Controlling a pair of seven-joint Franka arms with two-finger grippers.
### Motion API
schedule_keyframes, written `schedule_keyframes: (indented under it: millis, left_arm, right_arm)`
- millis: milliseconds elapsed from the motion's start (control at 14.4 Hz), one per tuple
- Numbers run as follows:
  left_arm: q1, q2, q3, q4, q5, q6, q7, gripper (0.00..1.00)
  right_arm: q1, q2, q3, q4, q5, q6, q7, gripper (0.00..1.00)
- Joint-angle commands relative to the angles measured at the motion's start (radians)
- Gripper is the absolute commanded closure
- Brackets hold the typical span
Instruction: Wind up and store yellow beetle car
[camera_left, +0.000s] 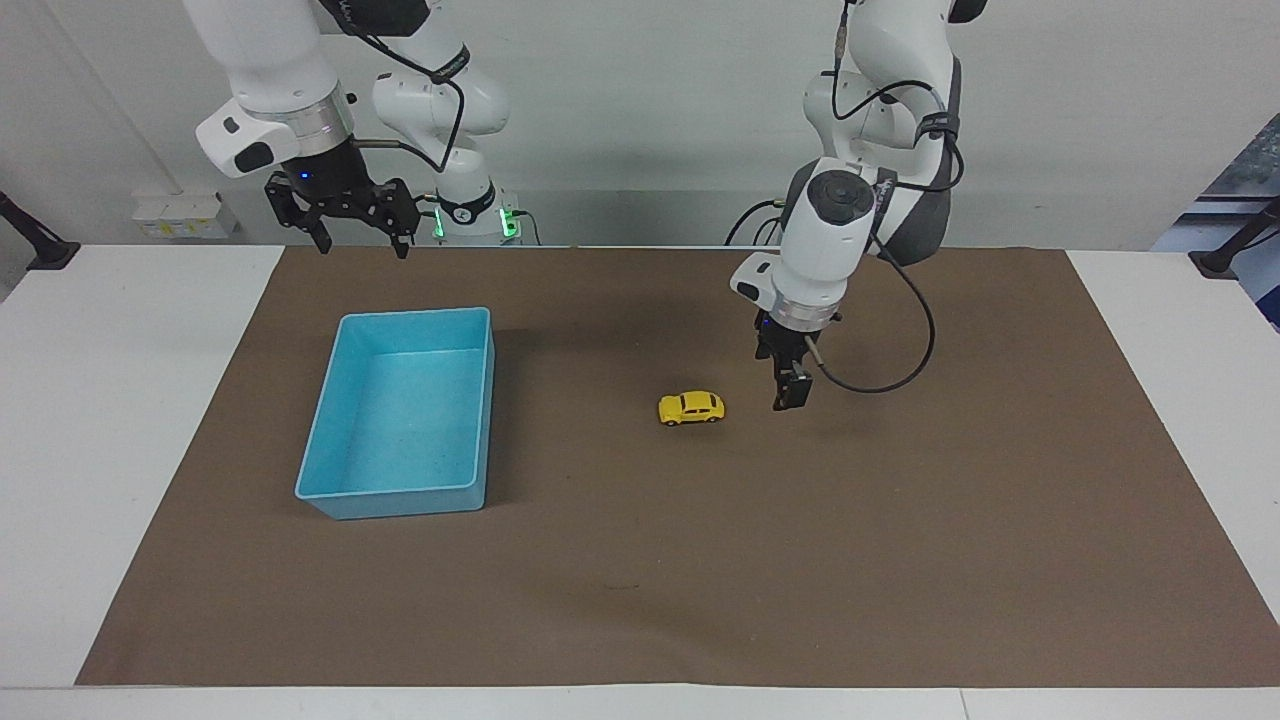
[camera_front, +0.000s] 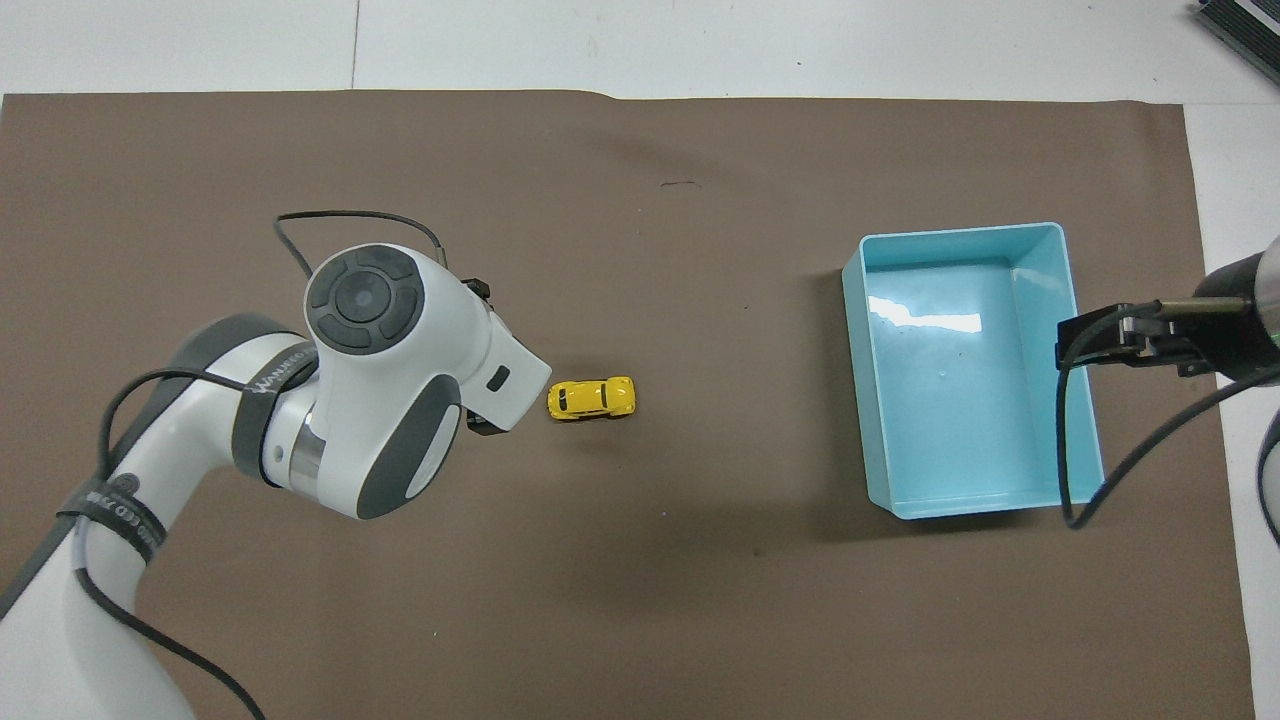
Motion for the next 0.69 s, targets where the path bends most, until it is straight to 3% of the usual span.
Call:
schedule_keyframes:
  millis: [0, 417, 625]
  left_arm:
    - [-0.067, -0.005, 0.023, -0.060, -0.006, 0.081, -0.070, 0.00]
    - [-0.114, 0.035, 0.023, -0.067, -0.004, 0.137, -0.175, 0.00]
    - [-0.140, 0.091, 0.023, -0.060, -0.004, 0.194, -0.234, 0.00]
  right_arm:
    - [-0.013, -0.012, 0.007, -0.017, 0.018, 0.012, -0.014, 0.00]
    - [-0.013, -0.012, 0.007, -0.015, 0.018, 0.012, -0.014, 0.00]
    - [-0.013, -0.012, 0.007, -0.017, 0.018, 0.012, -0.014, 0.00]
